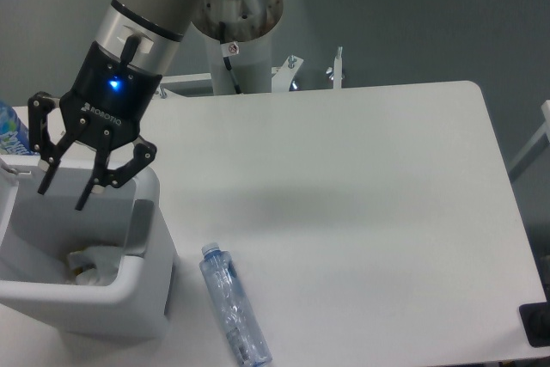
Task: Place the trash in the trash can
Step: 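Carry the wrapper over the white bin and open the gripper, then move the open gripper over the clear plastic bottle and lower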
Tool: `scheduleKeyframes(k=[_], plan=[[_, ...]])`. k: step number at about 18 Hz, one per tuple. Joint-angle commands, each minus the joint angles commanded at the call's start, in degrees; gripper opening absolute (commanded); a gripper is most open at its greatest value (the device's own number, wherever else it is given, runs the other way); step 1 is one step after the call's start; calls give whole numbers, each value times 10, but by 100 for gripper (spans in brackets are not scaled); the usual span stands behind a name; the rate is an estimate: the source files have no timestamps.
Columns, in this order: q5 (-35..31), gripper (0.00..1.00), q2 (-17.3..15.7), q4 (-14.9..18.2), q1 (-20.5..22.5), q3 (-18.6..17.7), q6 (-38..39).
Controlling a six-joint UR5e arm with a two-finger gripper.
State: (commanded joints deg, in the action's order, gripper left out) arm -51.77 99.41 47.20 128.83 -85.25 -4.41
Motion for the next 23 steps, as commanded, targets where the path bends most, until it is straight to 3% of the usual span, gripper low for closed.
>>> scheduleKeyframes(k=[2, 6, 8, 11, 23], plan=[[0, 100, 8, -1, 22, 24, 42], [-3, 100, 55, -2, 48, 82, 86], [-44, 100, 73, -3, 55, 98, 89], [-132, 100, 89, -4, 61, 106, 84], [-201, 100, 223, -8, 84, 113, -29]])
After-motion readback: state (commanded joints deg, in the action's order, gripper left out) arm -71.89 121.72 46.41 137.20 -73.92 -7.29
